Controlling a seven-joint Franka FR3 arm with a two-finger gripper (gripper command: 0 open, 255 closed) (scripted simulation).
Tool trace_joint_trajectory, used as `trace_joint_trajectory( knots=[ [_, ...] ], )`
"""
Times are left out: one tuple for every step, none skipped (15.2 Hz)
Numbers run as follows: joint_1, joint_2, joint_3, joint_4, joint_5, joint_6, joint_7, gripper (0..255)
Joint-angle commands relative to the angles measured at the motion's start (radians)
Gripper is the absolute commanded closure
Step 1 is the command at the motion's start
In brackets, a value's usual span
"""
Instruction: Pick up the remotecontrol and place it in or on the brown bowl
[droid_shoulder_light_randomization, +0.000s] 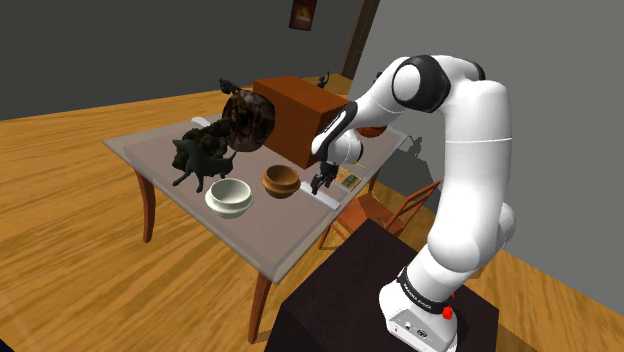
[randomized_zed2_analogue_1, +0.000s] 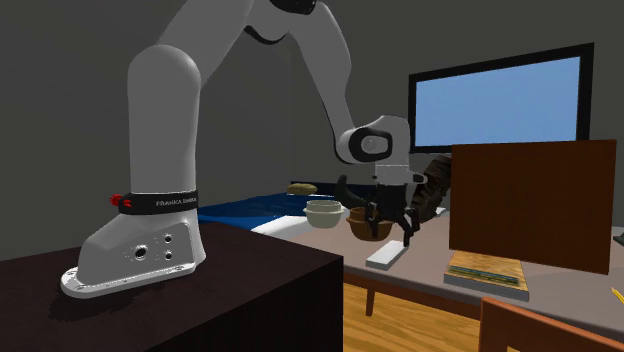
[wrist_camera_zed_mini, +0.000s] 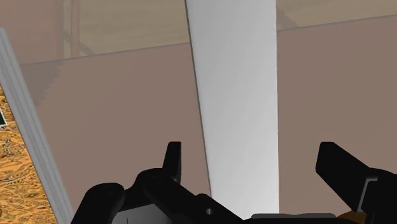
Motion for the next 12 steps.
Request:
trace_joint_trajectory(
  knots=[
    [-0.007,0.027,0.009,0.012,0.008,0.015,-0.005,0],
    [-0.01,0.04,0.014,0.017,0.012,0.024,-0.009,0],
    [-0.014,0.053,0.019,0.022,0.016,0.033,-0.012,0],
    [-0.018,0.067,0.024,0.027,0.02,0.041,-0.015,0],
    [-0.02,0.075,0.027,0.03,0.022,0.046,-0.016,0],
    [-0.02,0.075,0.027,0.03,0.022,0.046,-0.016,0],
    [-0.02,0.075,0.027,0.03,0.022,0.046,-0.016,0],
    [-0.02,0.075,0.027,0.03,0.022,0.046,-0.016,0],
    [-0.02,0.075,0.027,0.03,0.022,0.046,-0.016,0],
    [-0.02,0.075,0.027,0.03,0.022,0.046,-0.016,0],
    [-0.02,0.075,0.027,0.03,0.022,0.046,-0.016,0],
    [-0.02,0.075,0.027,0.03,0.022,0.046,-0.016,0]
  ],
)
